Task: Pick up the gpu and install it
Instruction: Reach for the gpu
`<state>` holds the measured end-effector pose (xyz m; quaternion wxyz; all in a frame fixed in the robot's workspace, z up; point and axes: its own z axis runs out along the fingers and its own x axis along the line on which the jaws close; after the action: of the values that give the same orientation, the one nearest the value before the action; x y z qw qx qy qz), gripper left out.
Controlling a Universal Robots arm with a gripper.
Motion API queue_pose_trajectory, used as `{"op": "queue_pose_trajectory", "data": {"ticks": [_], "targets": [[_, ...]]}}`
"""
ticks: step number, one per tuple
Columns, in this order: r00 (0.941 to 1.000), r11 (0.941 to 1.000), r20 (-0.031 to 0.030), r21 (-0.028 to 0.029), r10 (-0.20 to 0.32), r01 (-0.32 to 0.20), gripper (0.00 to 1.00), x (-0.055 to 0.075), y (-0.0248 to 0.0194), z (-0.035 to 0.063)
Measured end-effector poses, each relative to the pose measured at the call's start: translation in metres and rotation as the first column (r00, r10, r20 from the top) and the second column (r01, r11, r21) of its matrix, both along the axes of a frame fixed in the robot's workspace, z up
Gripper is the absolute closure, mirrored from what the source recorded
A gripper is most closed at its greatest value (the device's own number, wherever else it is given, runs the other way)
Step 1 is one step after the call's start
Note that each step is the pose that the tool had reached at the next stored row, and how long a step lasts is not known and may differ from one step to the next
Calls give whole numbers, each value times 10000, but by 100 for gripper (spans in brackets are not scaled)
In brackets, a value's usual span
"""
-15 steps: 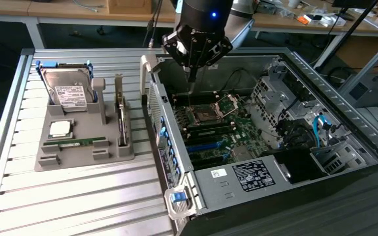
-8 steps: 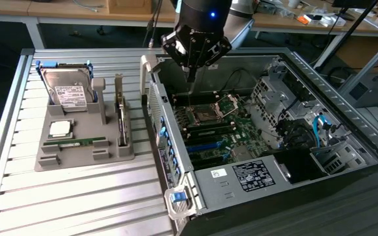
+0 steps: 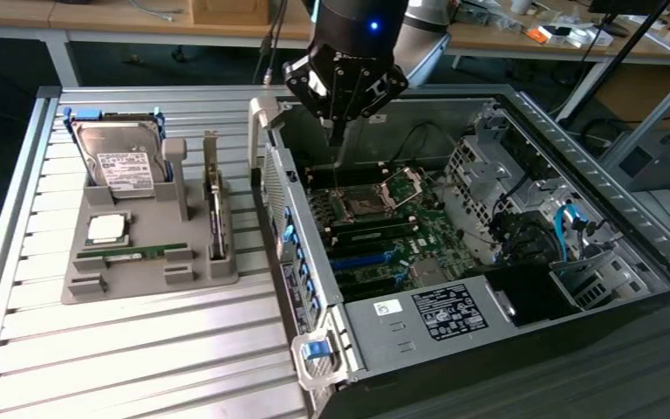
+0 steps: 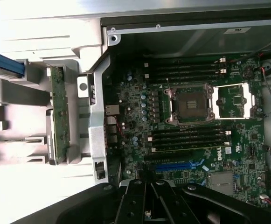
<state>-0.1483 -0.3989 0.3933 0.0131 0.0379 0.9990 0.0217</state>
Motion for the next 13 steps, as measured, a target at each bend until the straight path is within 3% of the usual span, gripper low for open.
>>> {"op": "queue_pose_trajectory", "data": {"ticks": [13], "targets": [[10000, 10000, 0, 0, 0, 0, 89, -50, 0, 0]]}}
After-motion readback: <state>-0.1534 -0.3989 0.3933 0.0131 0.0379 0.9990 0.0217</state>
